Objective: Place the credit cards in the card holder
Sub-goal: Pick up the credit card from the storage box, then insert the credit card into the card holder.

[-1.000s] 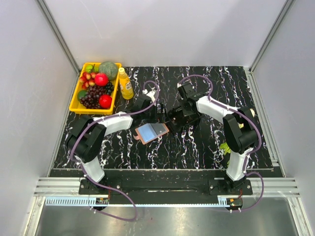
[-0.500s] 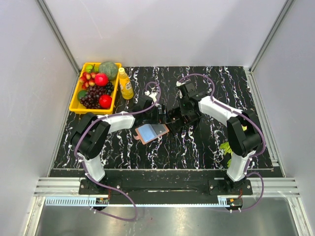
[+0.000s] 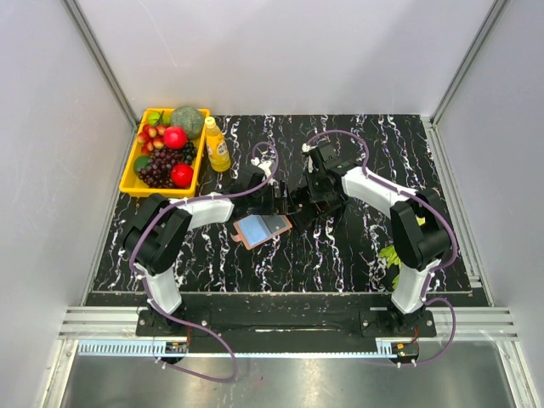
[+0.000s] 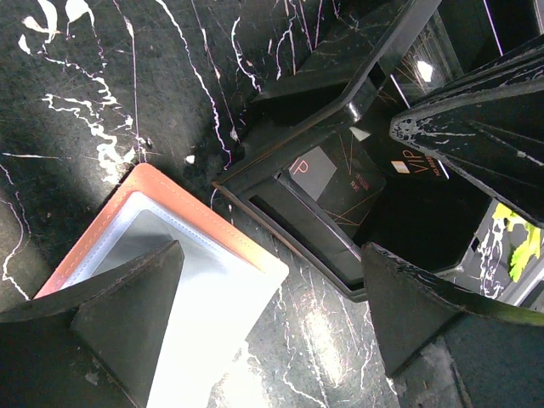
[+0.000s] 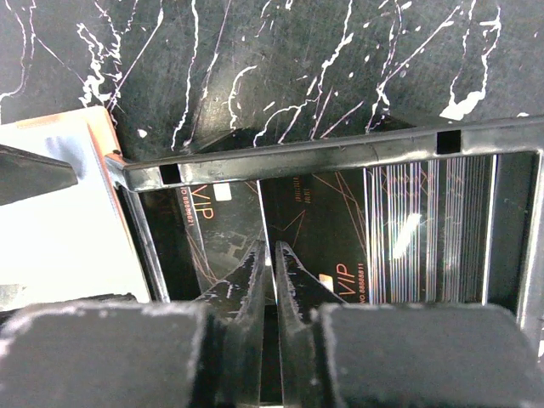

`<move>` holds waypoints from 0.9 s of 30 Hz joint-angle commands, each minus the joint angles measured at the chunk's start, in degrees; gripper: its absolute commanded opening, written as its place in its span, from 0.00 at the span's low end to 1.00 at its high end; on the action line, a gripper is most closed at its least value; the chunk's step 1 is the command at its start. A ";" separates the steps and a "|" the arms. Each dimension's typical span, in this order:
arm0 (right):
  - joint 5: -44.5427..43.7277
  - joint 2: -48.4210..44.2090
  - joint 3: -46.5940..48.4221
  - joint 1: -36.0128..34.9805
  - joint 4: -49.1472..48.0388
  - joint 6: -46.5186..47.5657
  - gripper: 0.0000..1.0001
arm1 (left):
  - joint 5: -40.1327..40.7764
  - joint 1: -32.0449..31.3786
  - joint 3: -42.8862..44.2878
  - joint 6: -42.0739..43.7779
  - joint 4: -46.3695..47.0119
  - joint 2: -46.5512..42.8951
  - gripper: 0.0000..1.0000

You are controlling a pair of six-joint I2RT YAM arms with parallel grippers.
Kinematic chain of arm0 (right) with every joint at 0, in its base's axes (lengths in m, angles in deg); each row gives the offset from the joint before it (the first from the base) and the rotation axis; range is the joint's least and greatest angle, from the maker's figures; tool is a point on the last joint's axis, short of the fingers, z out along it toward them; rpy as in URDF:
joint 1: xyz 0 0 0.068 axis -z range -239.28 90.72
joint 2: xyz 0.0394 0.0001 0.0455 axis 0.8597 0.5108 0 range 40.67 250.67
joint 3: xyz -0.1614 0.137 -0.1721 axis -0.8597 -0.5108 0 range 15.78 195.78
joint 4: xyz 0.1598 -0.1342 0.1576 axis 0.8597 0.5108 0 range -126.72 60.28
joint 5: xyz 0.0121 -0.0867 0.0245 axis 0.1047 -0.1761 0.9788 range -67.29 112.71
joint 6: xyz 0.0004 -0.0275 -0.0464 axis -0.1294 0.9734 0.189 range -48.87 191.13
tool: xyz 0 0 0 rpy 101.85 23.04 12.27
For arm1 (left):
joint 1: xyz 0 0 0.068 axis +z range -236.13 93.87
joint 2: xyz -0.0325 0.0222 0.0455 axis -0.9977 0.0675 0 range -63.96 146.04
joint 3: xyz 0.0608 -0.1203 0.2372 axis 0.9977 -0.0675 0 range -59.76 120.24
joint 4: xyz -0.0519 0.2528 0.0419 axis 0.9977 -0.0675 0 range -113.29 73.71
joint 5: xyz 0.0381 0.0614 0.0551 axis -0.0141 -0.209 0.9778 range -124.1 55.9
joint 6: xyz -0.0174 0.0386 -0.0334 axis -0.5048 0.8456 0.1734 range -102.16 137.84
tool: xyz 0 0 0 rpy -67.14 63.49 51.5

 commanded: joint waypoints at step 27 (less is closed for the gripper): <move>10.86 -16.95 -3.39 -0.36 -7.46 -3.87 0.00 | 13.64 2.71 -10.81 -2.31 -1.57 -18.55 0.99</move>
